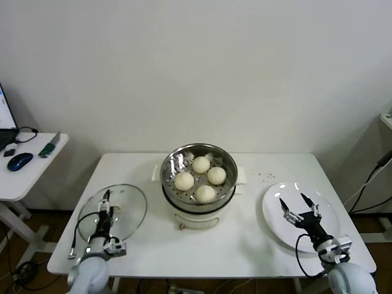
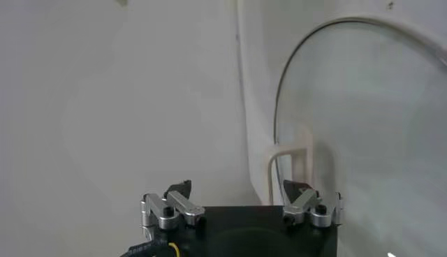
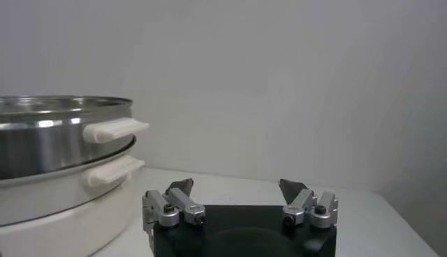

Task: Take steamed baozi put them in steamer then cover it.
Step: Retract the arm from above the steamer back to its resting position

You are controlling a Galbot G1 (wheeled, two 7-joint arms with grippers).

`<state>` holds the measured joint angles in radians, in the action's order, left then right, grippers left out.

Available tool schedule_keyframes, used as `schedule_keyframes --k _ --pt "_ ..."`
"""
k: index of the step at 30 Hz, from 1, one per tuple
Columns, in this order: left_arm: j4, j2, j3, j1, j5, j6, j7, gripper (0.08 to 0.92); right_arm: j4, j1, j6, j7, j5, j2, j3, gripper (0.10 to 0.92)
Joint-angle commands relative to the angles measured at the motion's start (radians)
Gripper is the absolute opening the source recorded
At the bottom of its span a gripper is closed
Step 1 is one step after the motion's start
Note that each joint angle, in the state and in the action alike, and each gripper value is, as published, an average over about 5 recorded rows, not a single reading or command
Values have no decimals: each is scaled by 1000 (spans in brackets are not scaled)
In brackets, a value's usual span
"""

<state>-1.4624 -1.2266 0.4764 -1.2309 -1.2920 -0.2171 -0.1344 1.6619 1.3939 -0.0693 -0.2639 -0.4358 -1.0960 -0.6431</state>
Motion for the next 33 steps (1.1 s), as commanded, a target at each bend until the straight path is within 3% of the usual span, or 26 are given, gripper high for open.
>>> schedule_keyframes --k 1,9,12,24,33 --pt "65 -7 -10 63 25 -8 -38 823 4 18 0 -39 34 -6 -3 823" --pt "91 -7 -13 86 30 -13 -40 823 2 28 -3 -58 61 -13 -2 823" --pt "94 -8 -15 86 28 -17 -38 787 1 39 -6 -73 71 -13 -3 823" --pt "101 -6 -14 78 34 -10 -36 420 -10 41 -15 -84 100 -25 -8 823" --pt "-6 18 -15 37 59 -50 -36 171 -20 32 -24 -82 112 -22 -8 823"
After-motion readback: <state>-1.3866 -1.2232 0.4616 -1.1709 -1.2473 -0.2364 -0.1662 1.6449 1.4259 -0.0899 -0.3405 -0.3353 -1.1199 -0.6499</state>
